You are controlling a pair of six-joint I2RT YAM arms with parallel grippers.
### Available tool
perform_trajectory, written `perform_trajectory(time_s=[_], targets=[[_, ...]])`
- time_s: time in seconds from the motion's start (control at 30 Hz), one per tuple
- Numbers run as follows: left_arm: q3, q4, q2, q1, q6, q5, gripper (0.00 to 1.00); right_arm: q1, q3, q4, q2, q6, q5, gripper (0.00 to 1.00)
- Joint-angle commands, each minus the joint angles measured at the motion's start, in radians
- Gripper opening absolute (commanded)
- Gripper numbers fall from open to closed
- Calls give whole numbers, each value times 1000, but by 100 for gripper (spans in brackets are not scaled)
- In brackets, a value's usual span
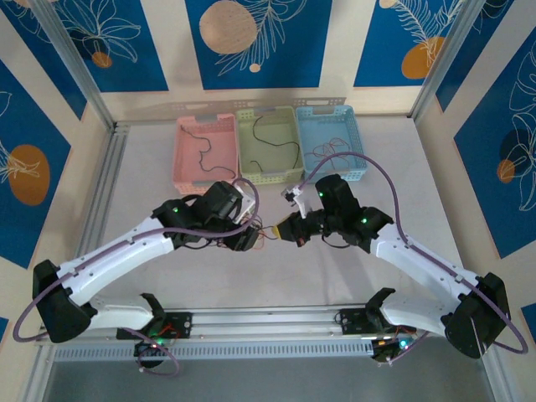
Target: Untangle the cables
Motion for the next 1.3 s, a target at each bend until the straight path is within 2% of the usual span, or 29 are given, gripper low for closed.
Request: perform_trajectory(time_s=[0.0, 0.03, 0.13, 0.33, 0.5, 0.73, 0.77, 0.87, 0.9, 1.07, 1.27], targets=[[-22, 53, -9, -6, -20, 5, 52, 0, 40, -2, 2, -33, -38, 0], [-27, 69, -12, -5, -23, 15, 48, -2, 43, 1, 3, -34, -38, 0], [-44, 114, -9, -5, -32, 40, 26, -12, 50, 14, 11, -39, -41, 0], [-82, 187, -19, -3, -56, 49, 10, -61, 64, 53, 47, -27, -42, 0], [-128, 306, -29, 18, -84, 126, 1, -122, 79, 116, 107, -1, -70, 0], [-147, 449, 13, 74, -116, 205, 0, -182, 148, 175, 220, 2, -129, 0], [-151, 469, 20, 90, -121, 215, 0, -192, 161, 183, 238, 8, -138, 2], [-170, 529, 38, 127, -132, 244, 0, -222, 186, 209, 276, 25, -167, 31], [-178, 549, 42, 140, -136, 252, 0, -231, 182, 222, 281, 31, -176, 39], [-204, 599, 46, 182, -141, 287, 0, -285, 50, 392, 193, 115, -215, 51], [-252, 682, -3, 232, -174, 381, 0, -295, -89, 567, 86, 169, -231, 53]])
